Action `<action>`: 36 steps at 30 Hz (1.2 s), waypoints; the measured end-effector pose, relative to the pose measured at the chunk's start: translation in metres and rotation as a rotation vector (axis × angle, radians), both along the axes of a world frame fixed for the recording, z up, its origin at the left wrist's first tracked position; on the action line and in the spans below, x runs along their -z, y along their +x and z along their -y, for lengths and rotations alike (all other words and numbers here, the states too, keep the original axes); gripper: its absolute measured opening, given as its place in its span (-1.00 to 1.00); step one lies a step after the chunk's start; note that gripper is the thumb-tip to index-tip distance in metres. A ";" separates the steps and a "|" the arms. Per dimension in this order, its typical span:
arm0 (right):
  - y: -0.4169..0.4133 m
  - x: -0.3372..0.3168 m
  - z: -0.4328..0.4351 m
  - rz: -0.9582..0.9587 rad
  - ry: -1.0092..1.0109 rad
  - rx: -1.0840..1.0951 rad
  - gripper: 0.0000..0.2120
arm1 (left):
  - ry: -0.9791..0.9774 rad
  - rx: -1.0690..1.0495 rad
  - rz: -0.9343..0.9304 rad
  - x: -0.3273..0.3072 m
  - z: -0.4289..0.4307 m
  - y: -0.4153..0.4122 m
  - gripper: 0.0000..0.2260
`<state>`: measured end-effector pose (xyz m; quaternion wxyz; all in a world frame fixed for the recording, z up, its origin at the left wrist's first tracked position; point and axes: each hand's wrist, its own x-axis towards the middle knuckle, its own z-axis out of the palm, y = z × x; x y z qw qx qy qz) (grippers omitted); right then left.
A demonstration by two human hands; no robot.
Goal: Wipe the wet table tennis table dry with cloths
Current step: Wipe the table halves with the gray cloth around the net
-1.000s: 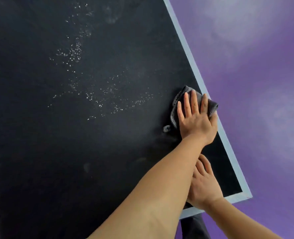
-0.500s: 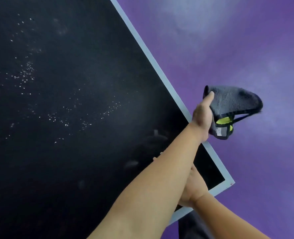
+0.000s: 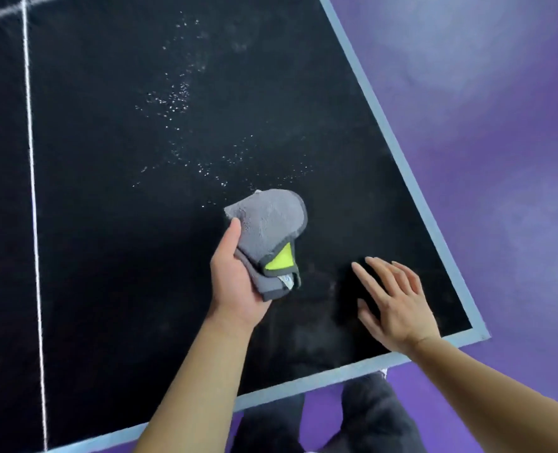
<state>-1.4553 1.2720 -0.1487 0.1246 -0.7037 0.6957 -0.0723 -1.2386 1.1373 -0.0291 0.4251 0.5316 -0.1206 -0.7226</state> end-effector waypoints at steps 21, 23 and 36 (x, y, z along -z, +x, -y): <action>0.006 -0.010 -0.073 0.301 0.219 0.175 -0.39 | -0.003 0.716 1.550 0.115 -0.061 0.058 -0.50; -0.013 -0.021 -0.091 0.376 0.277 0.264 -0.42 | -0.154 0.882 1.487 0.110 -0.071 -0.010 -0.51; -0.230 -0.131 -0.156 1.168 -0.010 1.017 -0.31 | 0.170 0.967 -0.022 0.014 -0.135 -0.323 -0.46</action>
